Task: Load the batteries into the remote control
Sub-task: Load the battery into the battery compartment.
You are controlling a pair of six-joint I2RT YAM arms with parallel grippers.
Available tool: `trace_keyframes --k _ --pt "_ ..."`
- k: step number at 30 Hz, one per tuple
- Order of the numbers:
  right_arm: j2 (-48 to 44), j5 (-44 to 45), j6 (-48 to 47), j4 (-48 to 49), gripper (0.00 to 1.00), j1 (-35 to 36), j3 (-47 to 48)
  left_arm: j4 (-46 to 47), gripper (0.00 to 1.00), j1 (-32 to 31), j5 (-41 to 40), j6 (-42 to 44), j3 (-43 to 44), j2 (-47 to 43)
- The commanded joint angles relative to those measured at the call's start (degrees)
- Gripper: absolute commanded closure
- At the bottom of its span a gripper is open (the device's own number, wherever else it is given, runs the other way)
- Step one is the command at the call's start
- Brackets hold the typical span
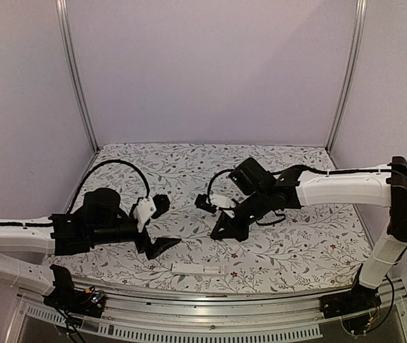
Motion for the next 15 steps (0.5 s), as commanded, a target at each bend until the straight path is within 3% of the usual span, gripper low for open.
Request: trace_keyframes --k 1,9,15 --pt "3.0 -4.6 0.1 5.4 1.0 1.3 -1.2 -1.2 0.02 -5.0 3.5 8.9 -3.8 0.7" --pt "6.1 -1.6 0.9 6.4 1.0 6.2 -3.0 -2.9 0.01 -5.0 6.2 19.0 -6.0 8.2" --pt "8.7 -1.1 1.5 8.0 1.0 6.4 -3.0 -3.5 0.0 -4.9 6.1 21.1 -4.7 12.1"
